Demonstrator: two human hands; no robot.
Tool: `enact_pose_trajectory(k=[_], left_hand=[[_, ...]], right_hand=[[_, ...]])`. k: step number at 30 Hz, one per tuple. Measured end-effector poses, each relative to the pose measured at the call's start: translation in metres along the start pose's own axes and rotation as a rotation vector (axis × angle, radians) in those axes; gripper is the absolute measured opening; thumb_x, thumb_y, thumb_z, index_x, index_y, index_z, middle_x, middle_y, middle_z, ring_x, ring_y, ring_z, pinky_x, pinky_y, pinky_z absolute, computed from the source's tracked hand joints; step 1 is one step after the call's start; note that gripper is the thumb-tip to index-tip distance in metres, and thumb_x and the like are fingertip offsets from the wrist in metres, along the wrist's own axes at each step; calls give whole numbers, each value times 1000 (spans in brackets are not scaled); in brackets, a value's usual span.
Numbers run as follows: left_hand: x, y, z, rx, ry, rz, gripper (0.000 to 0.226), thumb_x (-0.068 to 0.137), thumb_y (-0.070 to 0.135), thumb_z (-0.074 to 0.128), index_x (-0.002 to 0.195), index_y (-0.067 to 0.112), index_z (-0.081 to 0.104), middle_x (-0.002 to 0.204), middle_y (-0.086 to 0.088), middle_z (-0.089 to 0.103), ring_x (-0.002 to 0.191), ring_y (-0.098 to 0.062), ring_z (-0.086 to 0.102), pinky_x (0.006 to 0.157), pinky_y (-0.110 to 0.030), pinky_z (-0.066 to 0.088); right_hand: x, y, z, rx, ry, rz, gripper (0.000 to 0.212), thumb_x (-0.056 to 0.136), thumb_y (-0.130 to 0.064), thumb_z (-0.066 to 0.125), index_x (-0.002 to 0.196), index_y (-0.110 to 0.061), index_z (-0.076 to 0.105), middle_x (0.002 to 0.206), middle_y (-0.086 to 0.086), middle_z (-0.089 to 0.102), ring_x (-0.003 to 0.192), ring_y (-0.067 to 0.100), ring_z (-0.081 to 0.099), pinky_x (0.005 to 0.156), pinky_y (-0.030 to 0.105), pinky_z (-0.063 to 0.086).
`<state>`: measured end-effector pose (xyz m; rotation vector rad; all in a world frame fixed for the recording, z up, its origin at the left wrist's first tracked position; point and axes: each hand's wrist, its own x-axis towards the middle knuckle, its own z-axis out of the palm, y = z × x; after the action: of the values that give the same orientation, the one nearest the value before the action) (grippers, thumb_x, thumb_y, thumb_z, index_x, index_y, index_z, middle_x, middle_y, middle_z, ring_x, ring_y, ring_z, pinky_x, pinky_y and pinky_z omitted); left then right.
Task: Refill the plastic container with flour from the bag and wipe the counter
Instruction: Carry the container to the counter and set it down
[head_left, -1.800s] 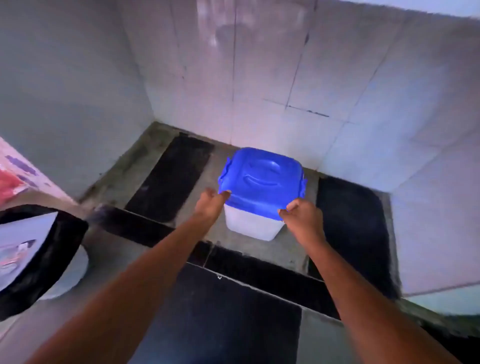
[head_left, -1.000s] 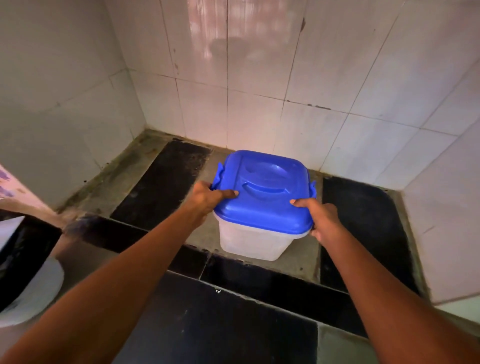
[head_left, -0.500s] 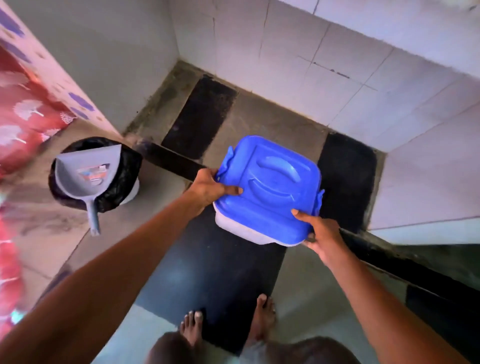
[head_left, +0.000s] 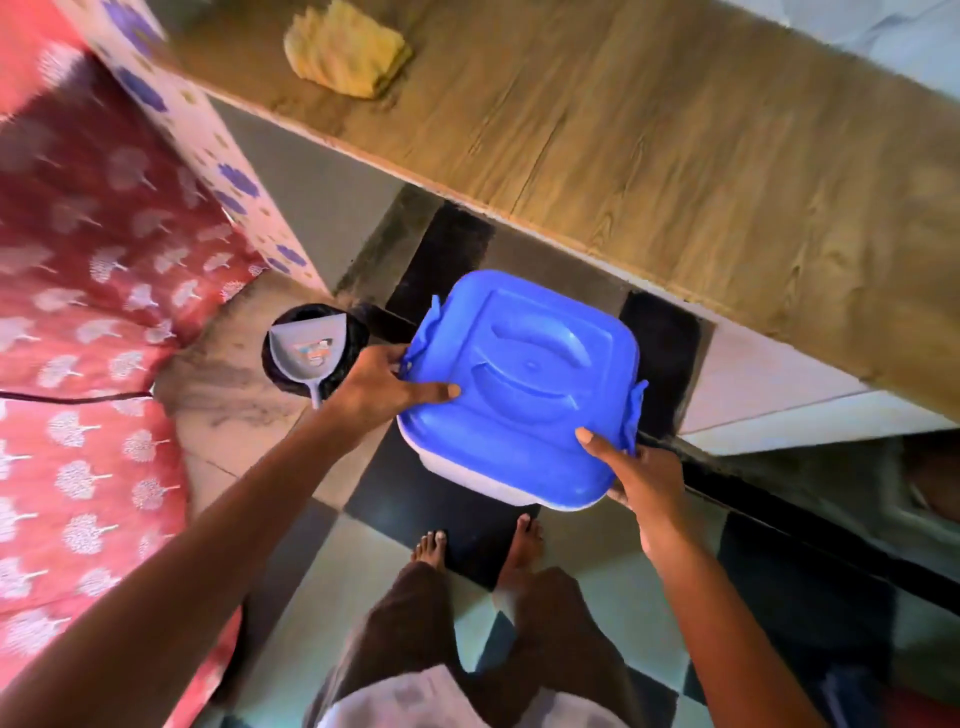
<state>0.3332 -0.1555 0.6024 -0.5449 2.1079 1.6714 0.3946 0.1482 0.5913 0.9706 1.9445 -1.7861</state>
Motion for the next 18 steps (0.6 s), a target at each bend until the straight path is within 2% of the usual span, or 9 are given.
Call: enact_pose_trajectory(k=[2,3,5,7,9,11,13,14,18], left_hand=[[-30,30,-18,9,14,37,45,58,23,97,97,13,76,85,10,77,81,-11,71,71,-23,59],[-42,43,-27,16,21,59,44,57,24,97,95,14,76,84,11,76,80,-10,71,72,-26,59],[-68,72,-42,-5,22,95,34,64,17,94,91,13,74,75,15,74,68,-2,69,63,-22,56],[-85,97,-54,-19,8,138,29,69,14,90,92,11,74,70,13,74,61,-2,68,54,-19,54],[-98,123,-61,-43,28,168,27,70,13,88,92,6,74,70,8,75,59,-5,69,55,-20,55],[-100,148,-69,-66,21,214,23,72,10,86,91,4,75,73,4,77,61,-7,70,57,-19,56],[-97,176,-73,-44,14,246,32,68,18,89,94,5,76,88,-6,79,69,-13,73,60,-24,58],[-94,191,-74,-54,11,259,35,68,19,89,97,4,76,91,-9,79,70,-15,73,59,-24,58],[-70,246,-69,-54,-9,358,45,65,22,90,103,0,74,95,-8,78,74,-14,72,61,-21,55]], right_hand=[[-30,-23,-4,-11,-34,-41,95,49,-55,96,97,16,58,78,3,61,72,17,56,66,36,47],[-43,-35,-6,-20,-33,-80,108,39,-66,94,97,18,56,78,5,59,73,19,55,67,38,46],[-67,-60,-9,-13,-46,-129,106,28,-75,90,83,11,59,74,8,58,71,20,53,68,39,47],[-85,-83,-10,19,-60,-177,97,31,-75,90,77,5,58,74,11,55,71,21,49,68,40,44],[-98,-104,-12,37,-58,-250,106,33,-76,89,76,14,53,75,12,52,71,22,47,69,40,44],[-106,-125,-13,60,-26,-309,117,30,-79,86,84,19,54,75,13,54,69,22,50,69,39,50],[-108,-148,-15,85,-30,-370,121,34,-79,85,98,19,56,79,12,61,72,22,57,70,38,54],[-105,-160,-17,92,-34,-402,116,38,-78,86,101,15,59,82,11,65,74,22,59,72,39,54],[-84,-211,-26,123,8,-475,110,40,-80,84,85,16,57,81,14,56,74,23,53,69,39,49]])
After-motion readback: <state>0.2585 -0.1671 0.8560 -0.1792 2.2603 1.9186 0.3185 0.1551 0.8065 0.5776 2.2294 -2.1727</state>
